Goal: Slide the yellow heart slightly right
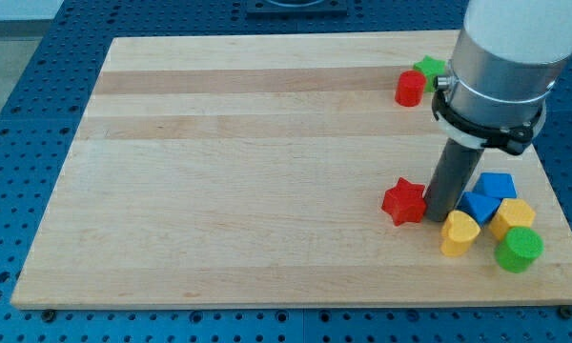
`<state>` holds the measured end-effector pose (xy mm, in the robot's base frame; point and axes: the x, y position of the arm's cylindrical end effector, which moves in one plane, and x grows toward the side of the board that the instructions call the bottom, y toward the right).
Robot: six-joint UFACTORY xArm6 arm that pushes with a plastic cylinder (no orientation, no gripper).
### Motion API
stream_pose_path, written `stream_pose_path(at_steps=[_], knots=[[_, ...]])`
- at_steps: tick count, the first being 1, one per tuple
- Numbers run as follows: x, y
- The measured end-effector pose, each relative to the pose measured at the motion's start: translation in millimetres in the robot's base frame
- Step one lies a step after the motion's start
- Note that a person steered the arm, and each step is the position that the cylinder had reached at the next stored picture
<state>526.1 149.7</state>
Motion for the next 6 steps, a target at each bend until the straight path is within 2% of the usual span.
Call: stream_pose_path(at_steps=[3,6], knots=[[32,-48],[36,-30]])
